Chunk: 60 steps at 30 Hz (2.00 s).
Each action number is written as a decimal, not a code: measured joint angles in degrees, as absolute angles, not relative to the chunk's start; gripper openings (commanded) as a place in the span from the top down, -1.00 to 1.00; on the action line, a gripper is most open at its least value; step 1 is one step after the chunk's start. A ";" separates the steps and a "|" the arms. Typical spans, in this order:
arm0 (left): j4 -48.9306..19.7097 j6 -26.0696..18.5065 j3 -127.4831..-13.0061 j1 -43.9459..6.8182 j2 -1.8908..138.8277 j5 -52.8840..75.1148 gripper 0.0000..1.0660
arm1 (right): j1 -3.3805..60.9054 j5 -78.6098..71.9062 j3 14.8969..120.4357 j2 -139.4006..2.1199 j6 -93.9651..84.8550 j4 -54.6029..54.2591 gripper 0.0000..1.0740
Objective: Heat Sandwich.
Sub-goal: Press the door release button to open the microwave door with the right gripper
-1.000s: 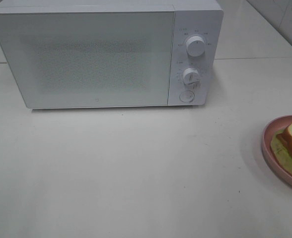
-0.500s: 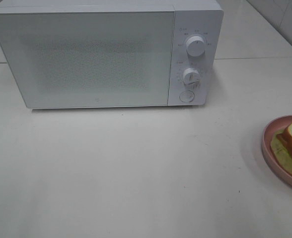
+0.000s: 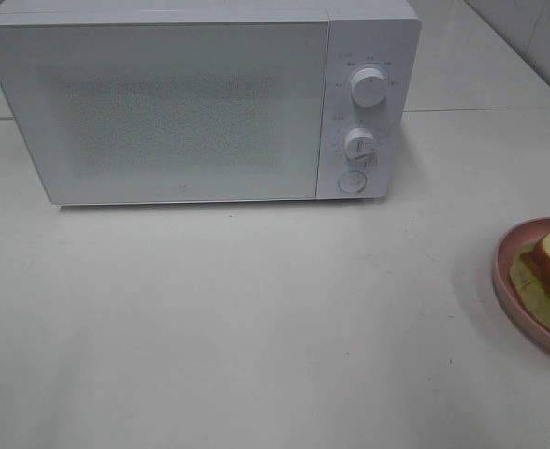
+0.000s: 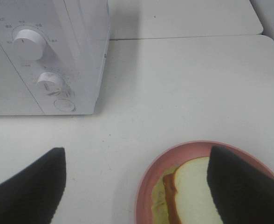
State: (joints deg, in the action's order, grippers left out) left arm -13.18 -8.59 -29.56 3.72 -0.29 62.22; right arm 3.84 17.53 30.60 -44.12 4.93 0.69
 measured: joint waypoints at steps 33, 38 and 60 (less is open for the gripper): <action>-13.18 -8.59 -29.56 3.72 -0.29 62.22 -0.83 | 7.96 -22.92 20.45 -66.41 1.20 -11.40 -0.41; -13.18 -8.59 -29.56 3.72 -0.29 62.22 -0.83 | 15.13 -28.02 20.45 -68.53 -7.96 -16.50 -0.41; -13.18 -8.65 -29.56 3.72 -0.29 62.22 -0.83 | 41.48 -58.67 20.63 -90.99 -21.49 -45.32 -0.41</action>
State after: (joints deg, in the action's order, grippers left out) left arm -13.18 -8.65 -29.56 3.72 -0.29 62.22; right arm 41.48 -58.67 20.63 -90.99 -21.49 -45.32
